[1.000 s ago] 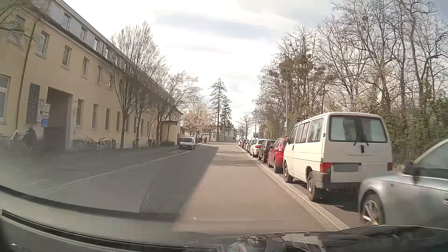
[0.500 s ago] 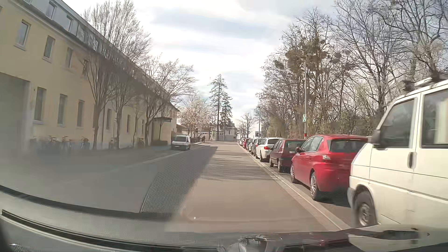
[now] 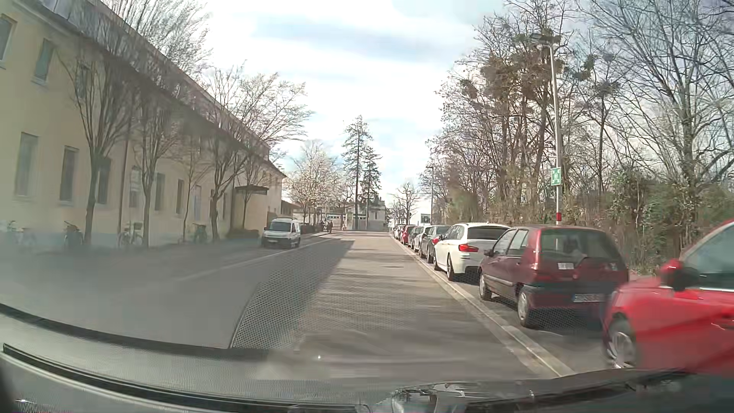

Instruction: Follow the waypoints while adhering to traffic rules and regulations

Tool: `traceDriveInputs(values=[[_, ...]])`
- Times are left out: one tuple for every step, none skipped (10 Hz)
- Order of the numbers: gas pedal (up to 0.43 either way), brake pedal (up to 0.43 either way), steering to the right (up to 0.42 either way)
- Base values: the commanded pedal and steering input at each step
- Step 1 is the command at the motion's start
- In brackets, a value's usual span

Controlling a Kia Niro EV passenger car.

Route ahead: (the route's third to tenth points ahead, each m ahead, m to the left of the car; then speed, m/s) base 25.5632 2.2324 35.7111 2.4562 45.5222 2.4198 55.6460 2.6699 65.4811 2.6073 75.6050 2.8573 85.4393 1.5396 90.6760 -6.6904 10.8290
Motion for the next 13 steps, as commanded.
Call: traceDriveInputs(values=[[0.000, 0.000, 0.003], [0.000, 0.000, 0.003], [0.000, 0.000, 0.003], [0.000, 0.000, 0.003], [0.000, 0.000, 0.003], [0.000, 0.000, 0.002], [0.000, 0.000, 0.002], [0.000, 0.000, 0.002], [0.000, 0.000, 0.002], [0.000, 0.000, 0.002], [0.000, 0.000, 0.002], [0.000, 0.000, 0.002], [0.000, 0.000, 0.002]])
